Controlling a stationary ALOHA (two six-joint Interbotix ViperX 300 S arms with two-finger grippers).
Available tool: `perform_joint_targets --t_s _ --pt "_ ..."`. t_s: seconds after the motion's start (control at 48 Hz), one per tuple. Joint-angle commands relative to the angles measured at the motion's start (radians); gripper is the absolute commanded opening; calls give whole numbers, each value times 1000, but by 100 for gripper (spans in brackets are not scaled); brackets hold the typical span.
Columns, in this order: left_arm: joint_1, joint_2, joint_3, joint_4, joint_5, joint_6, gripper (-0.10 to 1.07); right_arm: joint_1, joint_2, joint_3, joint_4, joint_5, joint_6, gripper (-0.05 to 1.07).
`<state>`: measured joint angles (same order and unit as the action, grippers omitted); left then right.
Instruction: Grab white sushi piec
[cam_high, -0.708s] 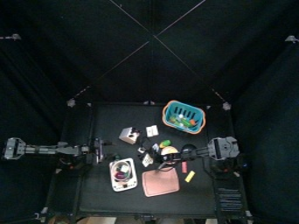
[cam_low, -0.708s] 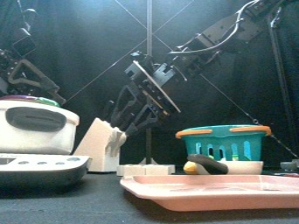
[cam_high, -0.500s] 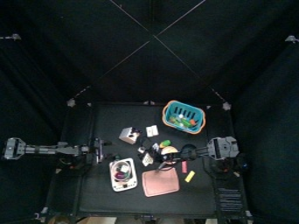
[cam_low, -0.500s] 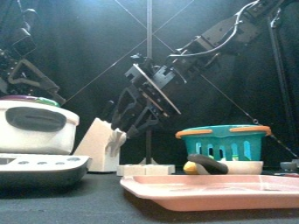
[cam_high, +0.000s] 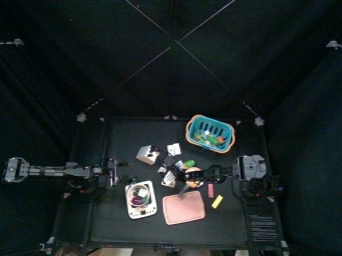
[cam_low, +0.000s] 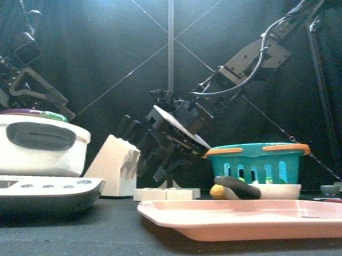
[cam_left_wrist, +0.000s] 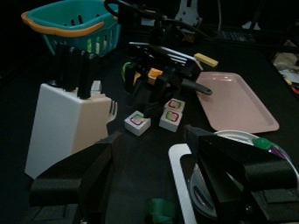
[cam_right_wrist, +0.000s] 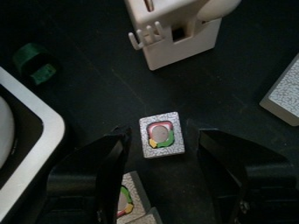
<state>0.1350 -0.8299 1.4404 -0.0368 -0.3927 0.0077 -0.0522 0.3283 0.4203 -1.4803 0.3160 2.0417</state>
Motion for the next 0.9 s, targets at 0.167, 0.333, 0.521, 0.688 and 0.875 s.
perform_joint_targets --t_s 0.167,0.333,0.521,0.688,0.875 --pt "-2 2 -11 2 -8 2 94 -5 9 -17 3 -6 -2 87" --pt "-2 2 -11 2 -8 2 94 -3 20 -20 3 -6 -2 85" --pt "0 2 -11 2 -6 2 94 -11 23 -20 2 -8 -2 85" --pt "-2 2 -11 2 -8 2 94 -12 25 -18 3 -8 -2 82" --pt "0 2 -11 2 -6 2 94 -12 18 -11 6 -8 -2 66"
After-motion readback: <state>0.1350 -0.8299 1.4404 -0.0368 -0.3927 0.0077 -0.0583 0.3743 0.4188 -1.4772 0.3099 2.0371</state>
